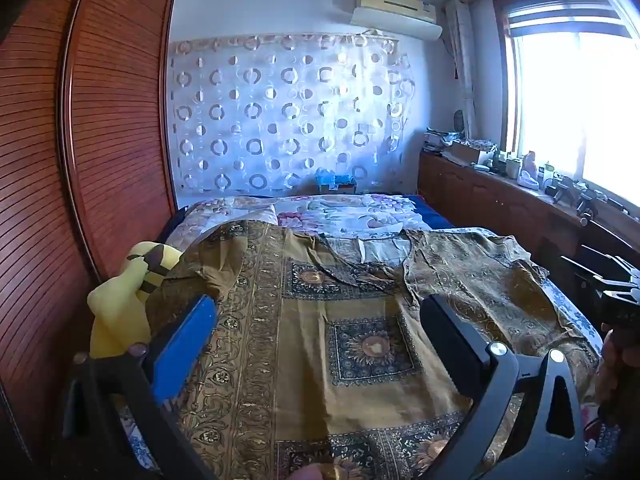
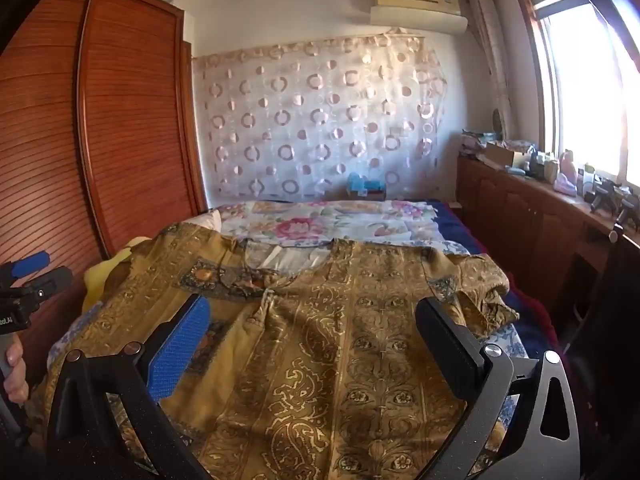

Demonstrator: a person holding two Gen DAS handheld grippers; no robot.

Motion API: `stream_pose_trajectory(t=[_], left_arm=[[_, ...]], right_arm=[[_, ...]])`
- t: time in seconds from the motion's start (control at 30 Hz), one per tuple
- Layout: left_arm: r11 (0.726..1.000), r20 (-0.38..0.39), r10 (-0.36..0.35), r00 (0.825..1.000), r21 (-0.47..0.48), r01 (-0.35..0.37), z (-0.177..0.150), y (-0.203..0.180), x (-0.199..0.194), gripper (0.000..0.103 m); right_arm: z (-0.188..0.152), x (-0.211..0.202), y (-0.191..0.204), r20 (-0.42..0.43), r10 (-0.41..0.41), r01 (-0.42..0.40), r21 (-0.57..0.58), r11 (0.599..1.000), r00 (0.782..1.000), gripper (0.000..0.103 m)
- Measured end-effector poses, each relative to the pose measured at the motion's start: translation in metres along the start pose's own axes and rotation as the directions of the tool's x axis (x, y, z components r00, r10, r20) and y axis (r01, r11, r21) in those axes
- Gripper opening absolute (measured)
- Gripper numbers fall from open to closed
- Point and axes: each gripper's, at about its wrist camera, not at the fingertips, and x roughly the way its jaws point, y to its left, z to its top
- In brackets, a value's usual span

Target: Fold small clothes

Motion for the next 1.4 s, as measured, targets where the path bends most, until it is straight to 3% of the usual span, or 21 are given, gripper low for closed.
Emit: stream_pose_trajectory(t=[1.4], left_arm=[[1.0, -0.017, 0.006, 1.0, 0.007, -0.006, 0.0035, -0.0045, -0.0027, 0.103]], right_arm=[[0.0014, -0.0058, 0.0035, 0.006, 0.005, -0.005, -0.013, 1.0, 1.0, 0.103]])
